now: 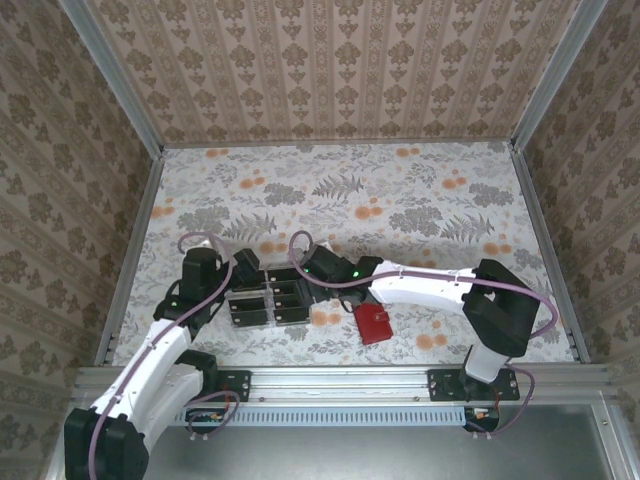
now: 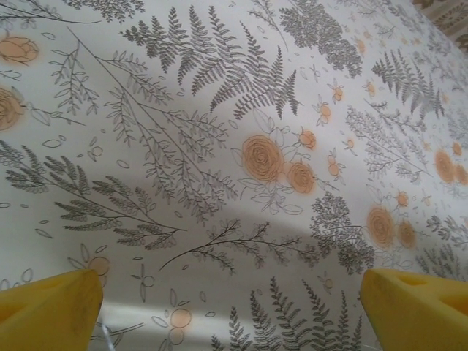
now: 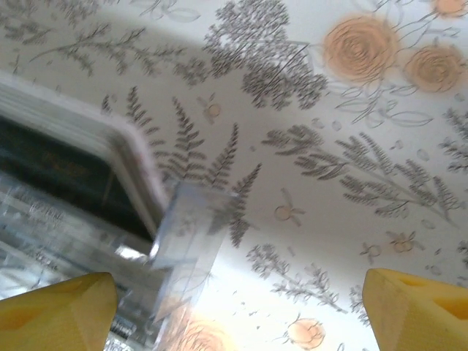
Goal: Put the credit cards into the card holder
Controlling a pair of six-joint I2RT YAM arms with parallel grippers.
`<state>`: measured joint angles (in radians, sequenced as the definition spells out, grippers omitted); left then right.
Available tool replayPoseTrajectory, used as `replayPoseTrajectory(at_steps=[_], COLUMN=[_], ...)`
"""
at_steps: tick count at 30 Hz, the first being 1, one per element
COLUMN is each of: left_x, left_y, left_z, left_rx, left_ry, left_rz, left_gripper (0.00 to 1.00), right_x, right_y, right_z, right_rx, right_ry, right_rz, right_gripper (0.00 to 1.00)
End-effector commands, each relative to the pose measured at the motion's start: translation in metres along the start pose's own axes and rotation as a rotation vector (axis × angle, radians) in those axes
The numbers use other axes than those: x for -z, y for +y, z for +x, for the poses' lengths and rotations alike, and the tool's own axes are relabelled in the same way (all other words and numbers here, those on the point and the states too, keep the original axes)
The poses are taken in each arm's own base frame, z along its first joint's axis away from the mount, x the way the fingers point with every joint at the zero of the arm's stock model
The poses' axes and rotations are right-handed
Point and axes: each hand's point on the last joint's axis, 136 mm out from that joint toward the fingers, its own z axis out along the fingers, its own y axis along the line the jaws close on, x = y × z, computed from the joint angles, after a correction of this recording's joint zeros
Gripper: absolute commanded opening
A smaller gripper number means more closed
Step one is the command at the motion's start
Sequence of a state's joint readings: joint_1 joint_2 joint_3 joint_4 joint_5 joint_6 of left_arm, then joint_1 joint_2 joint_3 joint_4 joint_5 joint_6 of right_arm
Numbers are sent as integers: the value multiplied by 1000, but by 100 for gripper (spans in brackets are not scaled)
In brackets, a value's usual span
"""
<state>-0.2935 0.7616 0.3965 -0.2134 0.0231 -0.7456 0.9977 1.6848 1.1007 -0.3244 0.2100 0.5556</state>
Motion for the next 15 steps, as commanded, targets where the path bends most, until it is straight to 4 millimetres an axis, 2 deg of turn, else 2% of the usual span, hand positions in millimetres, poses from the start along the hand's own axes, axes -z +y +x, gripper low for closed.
replayPoseTrajectory(at_steps=[1, 7, 15], left_x=[-3, -9, -24], left_y=[-10, -20, -37], left_z=[-1, -1, -3], left_rx=[27, 30, 23], left_ry=[-7, -3, -8], left_rz=[51, 74, 93], left_gripper=[100, 100, 100], right_x=[-4, -13, -22], right_y=[-8, -28, -66], right_z=[-17, -29, -49], right_rx=[-1, -25, -81], right_ry=[-42, -46, -63], right_rz=[29, 63, 121], right_gripper=[88, 88, 87])
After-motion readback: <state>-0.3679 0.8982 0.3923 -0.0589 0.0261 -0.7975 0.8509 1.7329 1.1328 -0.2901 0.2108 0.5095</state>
